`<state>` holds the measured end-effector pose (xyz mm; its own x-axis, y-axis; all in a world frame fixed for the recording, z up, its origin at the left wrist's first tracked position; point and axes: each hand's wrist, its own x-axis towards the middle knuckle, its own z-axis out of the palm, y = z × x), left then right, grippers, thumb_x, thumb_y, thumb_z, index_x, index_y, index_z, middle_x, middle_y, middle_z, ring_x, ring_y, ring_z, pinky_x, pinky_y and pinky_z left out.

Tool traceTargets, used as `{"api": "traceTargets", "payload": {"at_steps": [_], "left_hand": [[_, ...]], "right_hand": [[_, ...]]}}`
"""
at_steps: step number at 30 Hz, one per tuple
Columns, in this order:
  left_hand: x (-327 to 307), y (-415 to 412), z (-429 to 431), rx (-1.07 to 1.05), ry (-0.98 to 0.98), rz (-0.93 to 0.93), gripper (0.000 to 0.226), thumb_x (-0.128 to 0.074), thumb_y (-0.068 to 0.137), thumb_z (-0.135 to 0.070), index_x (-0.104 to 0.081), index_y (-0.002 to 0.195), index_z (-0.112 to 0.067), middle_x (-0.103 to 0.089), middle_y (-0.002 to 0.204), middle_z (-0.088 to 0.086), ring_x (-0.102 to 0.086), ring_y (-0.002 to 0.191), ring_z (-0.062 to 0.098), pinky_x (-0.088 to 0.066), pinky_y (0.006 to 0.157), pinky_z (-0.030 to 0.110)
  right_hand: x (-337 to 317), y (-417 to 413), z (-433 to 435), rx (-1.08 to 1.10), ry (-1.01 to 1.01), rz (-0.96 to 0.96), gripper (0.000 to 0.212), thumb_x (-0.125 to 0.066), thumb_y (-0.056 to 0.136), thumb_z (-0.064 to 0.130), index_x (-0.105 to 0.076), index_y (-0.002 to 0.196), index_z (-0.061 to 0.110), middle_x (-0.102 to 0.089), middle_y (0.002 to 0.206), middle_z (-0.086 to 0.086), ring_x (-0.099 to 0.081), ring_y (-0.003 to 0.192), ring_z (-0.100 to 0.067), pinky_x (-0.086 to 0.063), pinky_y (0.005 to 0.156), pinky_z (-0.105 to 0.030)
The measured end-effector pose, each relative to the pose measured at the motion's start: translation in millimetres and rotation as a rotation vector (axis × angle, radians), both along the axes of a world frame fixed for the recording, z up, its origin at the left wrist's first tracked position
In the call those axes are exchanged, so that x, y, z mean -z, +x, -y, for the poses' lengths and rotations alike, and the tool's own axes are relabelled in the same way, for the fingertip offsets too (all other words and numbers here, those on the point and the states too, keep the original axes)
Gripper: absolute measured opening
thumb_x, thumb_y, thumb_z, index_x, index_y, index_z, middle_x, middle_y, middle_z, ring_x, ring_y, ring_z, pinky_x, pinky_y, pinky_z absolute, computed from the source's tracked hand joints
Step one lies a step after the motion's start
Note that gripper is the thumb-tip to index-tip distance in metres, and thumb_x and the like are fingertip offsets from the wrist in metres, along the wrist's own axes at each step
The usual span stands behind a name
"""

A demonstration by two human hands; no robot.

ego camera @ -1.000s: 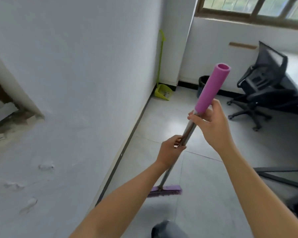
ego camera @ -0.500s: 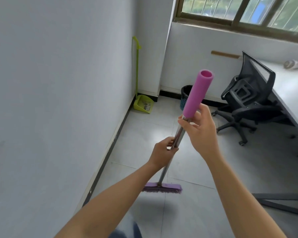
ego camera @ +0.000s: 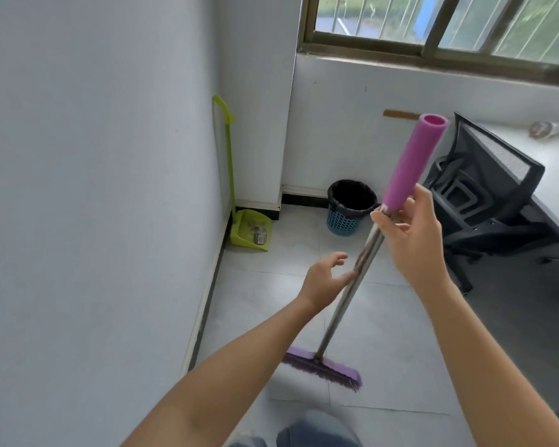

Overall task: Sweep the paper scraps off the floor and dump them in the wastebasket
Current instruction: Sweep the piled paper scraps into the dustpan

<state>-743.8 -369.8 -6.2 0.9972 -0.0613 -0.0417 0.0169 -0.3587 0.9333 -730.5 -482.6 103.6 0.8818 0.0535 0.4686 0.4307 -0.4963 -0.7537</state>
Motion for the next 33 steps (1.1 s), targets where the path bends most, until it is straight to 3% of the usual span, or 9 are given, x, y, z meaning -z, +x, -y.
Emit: {"api": "traceTargets", "payload": {"at_steps": [5,8,13,15,18,22,26,30,33], "left_hand": [[18,88,-49,-0.076,-0.026,-0.095,0.041,-0.054,0.094,-0.018,-0.049,0.132,-0.005,-0.056,0.129,0.012,-0.053,0.118,0.02,-0.042,0.096,0.024],[28,149,-80,-0.192,-0.038,-0.124,0.037,-0.052,0.095,-0.015,-0.051,0.129,-0.002,-0.058,0.123,0.014,-0.054,0.103,0.017,-0.042,0.088,0.022],[33,249,-130,-0.372,-0.001,-0.164,0.033,-0.049,0.095,-0.011,-0.054,0.125,0.0,-0.056,0.1,0.006,-0.051,0.092,0.014,-0.042,0.079,0.02],[30,284,-148,-0.436,0.01,-0.167,0.031,-0.049,0.095,-0.01,-0.054,0.125,0.0,-0.055,0.097,0.004,-0.051,0.091,0.015,-0.043,0.075,0.018],[29,331,-176,-0.555,-0.007,-0.166,0.031,-0.049,0.095,-0.008,-0.056,0.124,0.0,-0.056,0.096,0.004,-0.052,0.09,0.017,-0.043,0.07,0.016],[37,381,-208,-0.673,-0.066,-0.208,0.031,-0.048,0.095,-0.009,-0.055,0.124,-0.001,-0.056,0.087,0.0,-0.053,0.089,0.021,-0.044,0.083,0.028],[47,443,-246,-0.747,-0.112,-0.22,0.032,-0.047,0.096,-0.01,-0.054,0.125,0.0,-0.057,0.102,0.008,-0.056,0.102,0.026,-0.045,0.095,0.035],[58,517,-292,-0.797,-0.162,-0.219,0.035,-0.047,0.096,-0.012,-0.051,0.128,0.001,-0.056,0.126,0.019,-0.052,0.12,0.033,-0.041,0.102,0.038],[64,576,-327,-0.805,-0.189,-0.219,0.044,-0.048,0.097,-0.015,-0.042,0.138,-0.002,-0.047,0.14,0.015,-0.045,0.13,0.026,-0.034,0.108,0.034]], "right_hand": [[17,101,-9,0.092,-0.039,0.076,0.049,-0.065,0.082,0.005,-0.041,0.125,-0.003,-0.059,0.087,-0.003,-0.055,0.065,0.019,-0.047,0.064,-0.002],[30,166,-17,0.092,-0.074,0.113,0.05,-0.065,0.082,0.007,-0.04,0.124,-0.004,-0.059,0.09,-0.003,-0.055,0.067,0.019,-0.046,0.067,-0.004],[43,276,-37,0.071,-0.153,0.174,0.049,-0.067,0.08,0.006,-0.042,0.121,-0.005,-0.066,0.088,-0.016,-0.063,0.063,-0.027,-0.047,0.059,-0.018],[43,317,-44,0.072,-0.169,0.232,0.049,-0.068,0.079,0.007,-0.041,0.119,0.0,-0.067,0.085,-0.019,-0.063,0.059,-0.031,-0.049,0.057,-0.033],[42,375,-51,0.115,-0.164,0.244,0.051,-0.069,0.078,0.007,-0.034,0.114,0.017,-0.067,0.086,-0.021,-0.063,0.061,-0.03,-0.052,0.059,-0.042],[52,435,-55,0.185,-0.159,0.197,0.048,-0.069,0.079,0.009,-0.037,0.115,0.008,-0.067,0.091,-0.021,-0.065,0.065,-0.035,-0.055,0.062,-0.049],[66,489,-69,0.226,-0.151,0.093,0.049,-0.069,0.079,0.006,-0.042,0.116,-0.01,-0.067,0.093,-0.024,-0.065,0.07,-0.038,-0.053,0.066,-0.048],[84,540,-90,0.268,-0.174,0.085,0.047,-0.07,0.078,0.005,-0.038,0.113,0.004,-0.067,0.09,-0.023,-0.065,0.069,-0.038,-0.053,0.063,-0.048],[82,582,-112,0.323,-0.162,0.028,0.047,-0.069,0.079,0.005,-0.038,0.114,0.005,-0.067,0.091,-0.023,-0.066,0.073,-0.039,-0.053,0.067,-0.051]]}}
